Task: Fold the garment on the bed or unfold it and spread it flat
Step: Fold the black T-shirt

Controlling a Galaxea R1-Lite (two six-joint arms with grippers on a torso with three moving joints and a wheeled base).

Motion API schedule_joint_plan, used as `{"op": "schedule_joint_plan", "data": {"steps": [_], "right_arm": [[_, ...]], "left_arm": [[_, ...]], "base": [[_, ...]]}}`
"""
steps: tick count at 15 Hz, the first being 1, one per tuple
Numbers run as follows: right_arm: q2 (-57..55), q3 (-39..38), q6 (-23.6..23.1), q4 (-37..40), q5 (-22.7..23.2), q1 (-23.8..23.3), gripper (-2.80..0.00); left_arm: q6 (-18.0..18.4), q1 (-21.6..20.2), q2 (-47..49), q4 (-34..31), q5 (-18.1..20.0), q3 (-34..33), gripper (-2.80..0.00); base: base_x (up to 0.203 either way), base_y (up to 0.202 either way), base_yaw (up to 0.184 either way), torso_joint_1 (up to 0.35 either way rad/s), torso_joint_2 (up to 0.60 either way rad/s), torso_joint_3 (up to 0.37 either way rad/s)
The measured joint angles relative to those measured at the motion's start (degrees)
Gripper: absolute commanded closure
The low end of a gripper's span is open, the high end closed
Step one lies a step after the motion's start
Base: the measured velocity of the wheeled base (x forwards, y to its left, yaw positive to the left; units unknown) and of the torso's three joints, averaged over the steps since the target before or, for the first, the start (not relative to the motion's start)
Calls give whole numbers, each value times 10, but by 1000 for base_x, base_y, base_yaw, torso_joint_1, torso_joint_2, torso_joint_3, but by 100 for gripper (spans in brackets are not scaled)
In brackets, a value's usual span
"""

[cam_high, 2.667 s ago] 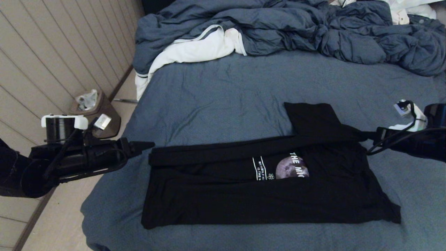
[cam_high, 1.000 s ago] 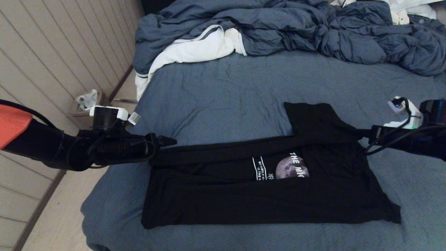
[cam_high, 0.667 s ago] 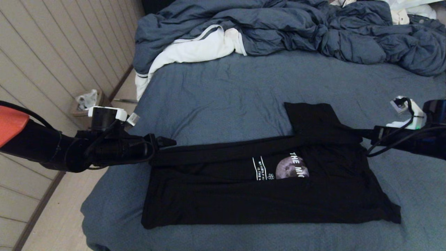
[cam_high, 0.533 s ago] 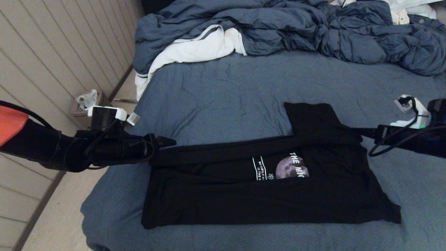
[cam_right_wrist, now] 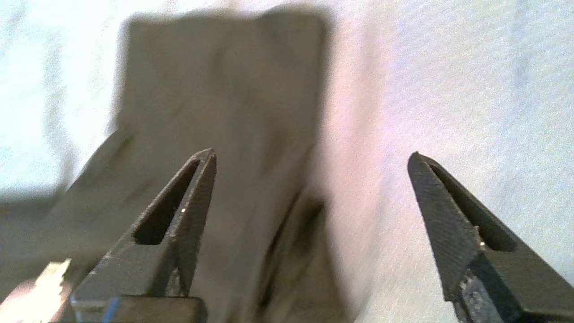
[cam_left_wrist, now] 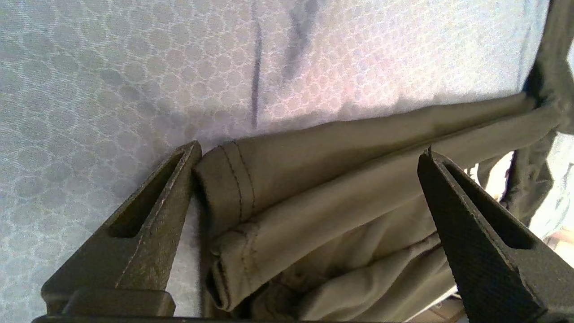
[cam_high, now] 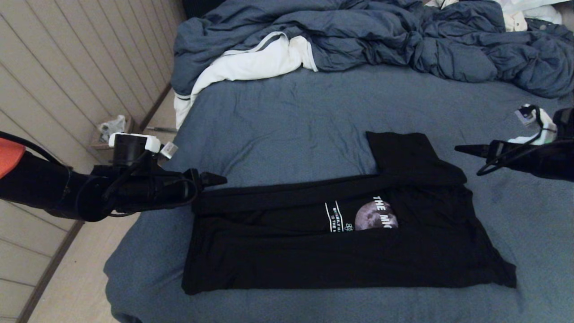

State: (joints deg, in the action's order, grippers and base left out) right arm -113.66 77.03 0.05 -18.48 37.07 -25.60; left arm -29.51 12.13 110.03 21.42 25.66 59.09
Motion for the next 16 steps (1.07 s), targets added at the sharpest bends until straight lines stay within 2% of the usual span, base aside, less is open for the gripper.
{"op": "schedule_joint_plan", "data": {"steps": [4,5,6,9,13,16], "right_arm": [[-85,162,16,83,-42,10,-280],[-103,195,23,99,-45,12,-280],[-118,223,27,111,-45,14,-280],[-157,284,35,125,-45,29,-280],[-193,336,46,156,-44,49,-280],[-208,346,59,157,-44,58,-280]], "left_arm": [[-1,-1,-24,0,-2,-5,-280],[-1,-1,-33,0,-3,-7,0],[-2,-1,-41,0,-11,-9,0],[-4,3,-61,0,-79,-18,0],[-15,9,-91,13,-86,-50,0],[-14,11,-98,66,-87,-81,0]], "base": [[0,0,0,0,0,0],[0,0,0,0,0,0],[0,0,0,0,0,0],[0,0,0,0,0,0],[0,0,0,0,0,0],[0,0,0,0,0,0]]}}
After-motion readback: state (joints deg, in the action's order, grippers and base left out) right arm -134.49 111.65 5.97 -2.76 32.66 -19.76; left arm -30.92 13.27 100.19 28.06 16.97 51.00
